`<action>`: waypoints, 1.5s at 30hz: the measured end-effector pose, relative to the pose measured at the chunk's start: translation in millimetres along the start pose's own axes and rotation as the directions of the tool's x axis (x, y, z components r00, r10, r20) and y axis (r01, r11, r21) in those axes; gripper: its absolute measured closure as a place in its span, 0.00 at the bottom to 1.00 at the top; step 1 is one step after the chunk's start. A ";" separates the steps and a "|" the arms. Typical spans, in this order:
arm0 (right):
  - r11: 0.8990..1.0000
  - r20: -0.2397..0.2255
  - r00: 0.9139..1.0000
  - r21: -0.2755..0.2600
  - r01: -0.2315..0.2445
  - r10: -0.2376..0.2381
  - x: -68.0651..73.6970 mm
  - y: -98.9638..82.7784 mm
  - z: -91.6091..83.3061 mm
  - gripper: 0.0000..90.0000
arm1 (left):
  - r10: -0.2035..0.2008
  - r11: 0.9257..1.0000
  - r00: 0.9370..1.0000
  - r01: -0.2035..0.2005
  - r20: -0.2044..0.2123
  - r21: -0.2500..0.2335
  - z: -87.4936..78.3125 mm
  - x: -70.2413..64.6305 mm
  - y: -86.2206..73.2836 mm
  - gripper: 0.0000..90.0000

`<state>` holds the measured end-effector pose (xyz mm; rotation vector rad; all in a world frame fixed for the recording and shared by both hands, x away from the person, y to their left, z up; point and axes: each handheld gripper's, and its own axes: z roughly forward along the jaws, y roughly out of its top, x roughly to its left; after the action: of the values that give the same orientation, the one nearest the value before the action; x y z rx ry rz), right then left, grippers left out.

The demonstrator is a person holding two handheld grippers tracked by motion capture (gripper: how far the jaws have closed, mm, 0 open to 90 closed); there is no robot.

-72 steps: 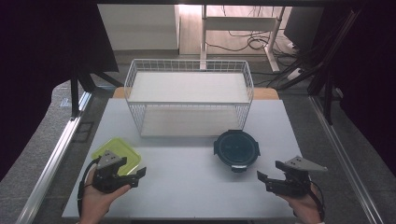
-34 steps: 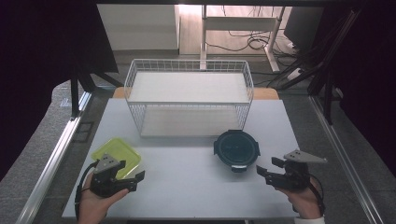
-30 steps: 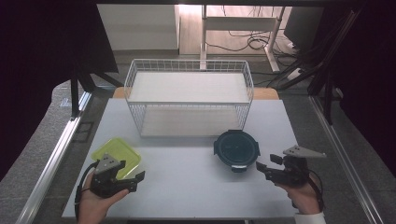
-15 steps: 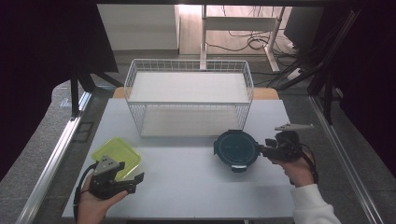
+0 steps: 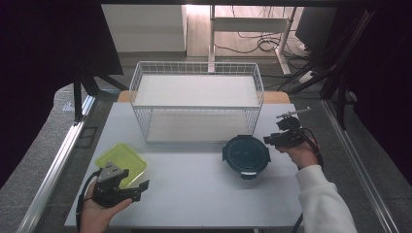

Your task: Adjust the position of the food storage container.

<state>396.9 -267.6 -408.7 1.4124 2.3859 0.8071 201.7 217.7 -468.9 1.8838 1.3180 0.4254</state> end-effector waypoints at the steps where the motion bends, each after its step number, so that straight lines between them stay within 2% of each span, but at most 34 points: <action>1: 1.000 0.002 1.000 0.013 0.000 0.000 -1.8 2.7 2.9 0.76 | -0.001 1.000 1.000 0.001 -0.002 0.002 0.1 1.0 -0.5 0.20; 6: 0.998 -0.015 1.000 0.059 -0.017 0.017 -10.4 10.7 18.7 0.89 | -0.012 1.000 1.000 0.012 -0.009 0.002 -0.5 3.7 -1.2 0.20; 11: 0.995 0.003 1.000 0.099 -0.011 0.011 -15.6 11.3 32.0 0.99 | -0.008 1.000 1.000 0.008 -0.012 0.009 2.0 4.0 -2.2 0.20; 15: 0.991 0.011 1.000 0.133 0.015 -0.016 -16.4 9.0 40.9 0.99 | -0.006 1.000 1.000 0.007 -0.016 0.019 4.1 5.1 -3.5 0.20; 16: 0.988 0.024 0.999 0.152 0.036 -0.040 -15.5 7.6 44.4 0.99 | -0.007 1.000 1.000 0.007 -0.016 0.019 4.2 5.1 -3.6 0.20; 19: 0.987 0.017 0.999 0.157 0.039 -0.043 -14.8 5.5 47.0 0.99 | -0.004 1.000 1.000 0.005 -0.017 0.017 3.5 4.5 -3.2 0.20; 21: 0.983 0.013 0.998 0.173 0.059 -0.062 -12.4 3.1 50.1 0.99 | 0.003 1.000 1.000 -0.002 -0.026 0.018 3.4 3.4 -3.0 0.20; 23: 0.979 0.028 0.996 0.187 0.078 -0.084 -9.4 1.1 52.8 0.99 | 0.010 1.000 0.999 -0.009 -0.032 0.020 4.1 3.4 -3.1 0.20; 27: 0.981 0.028 0.997 0.184 0.067 -0.073 -9.4 -1.8 54.3 0.99 | 0.006 1.000 1.000 -0.005 -0.031 0.024 5.3 4.4 -3.7 0.20; 32: 0.977 0.014 0.995 0.190 0.096 -0.101 -6.8 -3.3 53.3 0.99 | 0.003 1.000 1.000 -0.002 -0.029 0.029 7.3 4.3 -3.8 0.20; 40: 0.973 -0.005 0.991 0.185 0.134 -0.135 7.7 -5.3 54.1 0.99 | -0.008 1.000 0.999 0.009 -0.049 0.021 8.5 1.7 -2.6 0.20; 45: 0.969 -0.029 0.986 0.184 0.165 -0.163 23.2 -6.5 56.8 0.99 | -0.008 1.000 0.999 0.010 -0.047 0.025 9.6 1.3 -3.0 0.20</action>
<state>407.6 -231.2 -457.3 1.2538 2.6053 0.5668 206.6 215.4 -477.4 1.8986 1.3679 0.4522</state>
